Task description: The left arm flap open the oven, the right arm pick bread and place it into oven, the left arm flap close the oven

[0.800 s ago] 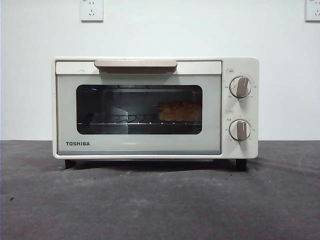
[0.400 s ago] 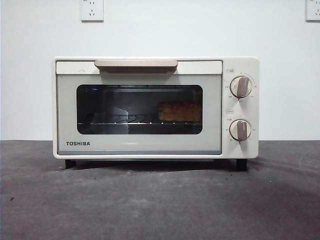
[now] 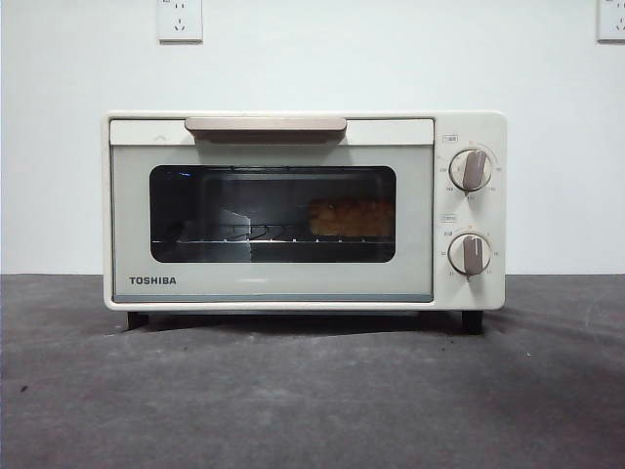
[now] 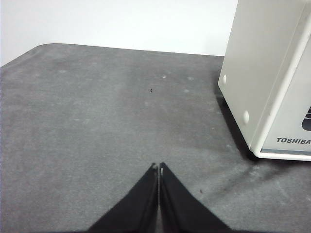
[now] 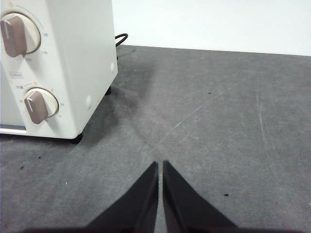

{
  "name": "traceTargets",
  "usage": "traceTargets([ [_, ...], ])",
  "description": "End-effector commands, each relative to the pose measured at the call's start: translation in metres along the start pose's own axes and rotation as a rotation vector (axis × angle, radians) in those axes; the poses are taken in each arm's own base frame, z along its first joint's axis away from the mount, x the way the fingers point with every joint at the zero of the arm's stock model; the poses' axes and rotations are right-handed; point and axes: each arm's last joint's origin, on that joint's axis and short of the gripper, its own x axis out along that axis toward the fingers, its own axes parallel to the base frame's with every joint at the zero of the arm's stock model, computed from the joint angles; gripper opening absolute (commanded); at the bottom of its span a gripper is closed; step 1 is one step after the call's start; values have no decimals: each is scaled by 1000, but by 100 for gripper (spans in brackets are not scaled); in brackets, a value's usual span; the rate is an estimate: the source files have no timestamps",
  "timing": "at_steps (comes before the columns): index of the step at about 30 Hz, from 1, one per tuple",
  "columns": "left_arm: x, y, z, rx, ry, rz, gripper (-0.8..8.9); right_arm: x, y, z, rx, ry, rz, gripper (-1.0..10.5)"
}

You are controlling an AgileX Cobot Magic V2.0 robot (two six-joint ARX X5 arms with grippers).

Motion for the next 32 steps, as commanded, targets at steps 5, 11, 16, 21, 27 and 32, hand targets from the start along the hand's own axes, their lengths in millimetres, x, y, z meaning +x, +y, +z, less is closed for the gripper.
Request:
traceTargets([
  [5,2,1,-7,12,26,4,9,1,0,-1,-15,-8,-1,11],
  [11,2,1,-7,12,26,4,9,1,0,-1,-15,-7,-1,11],
  [16,2,1,-7,12,25,4,9,1,0,-1,-15,-7,-1,11],
  [21,2,1,-7,12,26,4,9,1,0,-1,-15,-7,-1,11],
  [27,2,1,-7,12,26,4,9,1,0,-1,-15,-7,-1,11],
  [32,2,1,-7,12,25,4,9,1,0,-1,-15,-7,-1,11],
])
